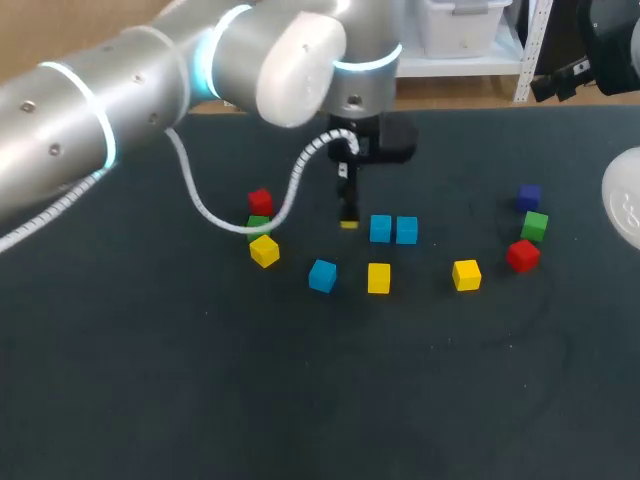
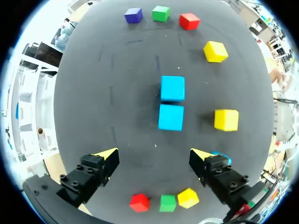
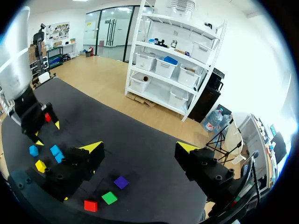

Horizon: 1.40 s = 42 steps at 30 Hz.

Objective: Place the blue cubes, place green cubes on the blue cubes, place the yellow cubes on the green cubes, then place the red cubes on the yellow cubes, and place purple cube on the red cubes.

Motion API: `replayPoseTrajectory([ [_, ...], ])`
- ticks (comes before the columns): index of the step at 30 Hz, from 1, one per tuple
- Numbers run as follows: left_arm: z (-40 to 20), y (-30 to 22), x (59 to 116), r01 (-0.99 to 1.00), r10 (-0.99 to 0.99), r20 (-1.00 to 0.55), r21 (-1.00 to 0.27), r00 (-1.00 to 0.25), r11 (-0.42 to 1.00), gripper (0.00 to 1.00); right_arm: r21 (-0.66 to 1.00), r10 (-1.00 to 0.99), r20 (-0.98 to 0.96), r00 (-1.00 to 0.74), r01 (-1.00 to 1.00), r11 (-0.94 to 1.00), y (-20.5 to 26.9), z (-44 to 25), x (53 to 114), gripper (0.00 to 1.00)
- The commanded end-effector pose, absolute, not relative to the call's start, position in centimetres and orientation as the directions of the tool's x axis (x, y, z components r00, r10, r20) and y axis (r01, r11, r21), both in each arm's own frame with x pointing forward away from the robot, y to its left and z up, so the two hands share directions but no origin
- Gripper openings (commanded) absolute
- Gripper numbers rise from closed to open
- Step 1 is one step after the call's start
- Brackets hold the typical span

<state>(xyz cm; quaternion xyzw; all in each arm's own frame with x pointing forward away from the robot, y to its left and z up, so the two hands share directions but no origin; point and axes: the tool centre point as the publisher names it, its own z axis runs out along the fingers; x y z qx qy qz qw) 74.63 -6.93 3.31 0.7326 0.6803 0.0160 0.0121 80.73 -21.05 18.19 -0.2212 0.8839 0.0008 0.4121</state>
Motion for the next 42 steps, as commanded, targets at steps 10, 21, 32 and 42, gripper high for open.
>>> replayPoseTrajectory([
  [10,8.5,-3.9,70.0,0.974,0.978,-0.005,0.092,0.207,-0.206,1.0,-0.183,-0.39,-0.729,-0.562,-0.39,0.903,-21.0,18.2,80.6,1.0],
  [21,6.7,-1.9,67.1,0.995,0.997,-0.038,0.078,0.065,-0.062,1.0,-0.183,-0.39,-0.729,-0.562,-0.39,0.903,-21.0,18.2,80.6,1.0],
  [32,5.5,-1.1,63.9,0.984,0.988,-0.016,0.094,0.153,-0.151,1.0,-0.183,-0.39,-0.729,-0.562,-0.39,0.903,-21.0,18.2,80.6,1.0],
  [42,3.5,-1.5,63.4,0.974,0.978,0.002,0.093,0.206,-0.206,1.0,-0.183,-0.39,-0.729,-0.562,-0.39,0.903,-21.0,18.2,80.6,1.0],
])
